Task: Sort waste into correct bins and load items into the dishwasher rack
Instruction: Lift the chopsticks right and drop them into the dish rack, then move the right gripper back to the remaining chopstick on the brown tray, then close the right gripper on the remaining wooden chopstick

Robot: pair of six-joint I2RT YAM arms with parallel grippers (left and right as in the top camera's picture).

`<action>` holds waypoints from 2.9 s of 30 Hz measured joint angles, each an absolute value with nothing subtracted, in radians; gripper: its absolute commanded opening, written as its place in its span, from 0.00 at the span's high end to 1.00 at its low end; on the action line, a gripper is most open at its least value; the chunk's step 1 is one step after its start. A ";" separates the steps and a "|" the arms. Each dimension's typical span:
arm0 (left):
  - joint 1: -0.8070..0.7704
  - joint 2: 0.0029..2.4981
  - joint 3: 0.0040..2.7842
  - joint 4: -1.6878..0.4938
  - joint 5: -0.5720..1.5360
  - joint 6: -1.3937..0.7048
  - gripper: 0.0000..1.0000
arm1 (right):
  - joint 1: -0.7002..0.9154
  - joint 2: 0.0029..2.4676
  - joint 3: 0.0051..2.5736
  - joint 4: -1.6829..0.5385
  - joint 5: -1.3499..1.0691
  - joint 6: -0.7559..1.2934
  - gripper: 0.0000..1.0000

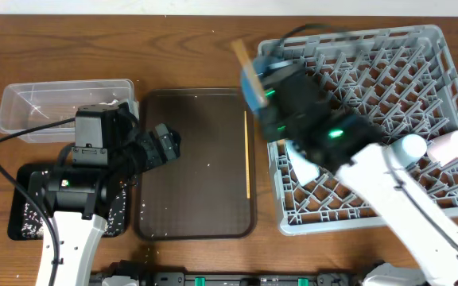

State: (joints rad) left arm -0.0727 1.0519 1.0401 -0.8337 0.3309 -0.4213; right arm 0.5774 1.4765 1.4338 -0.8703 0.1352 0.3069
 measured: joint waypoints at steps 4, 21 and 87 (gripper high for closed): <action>-0.073 1.052 1.040 -0.835 0.331 -0.422 0.02 | 0.425 1.461 1.433 -0.945 0.126 0.237 0.99; -0.073 1.052 1.040 -0.834 0.331 -0.421 0.02 | 0.242 1.532 1.161 -0.870 0.038 0.068 0.60; -0.073 1.053 1.040 -0.834 0.331 -0.422 0.02 | 0.842 2.003 1.264 -0.531 0.327 0.644 0.65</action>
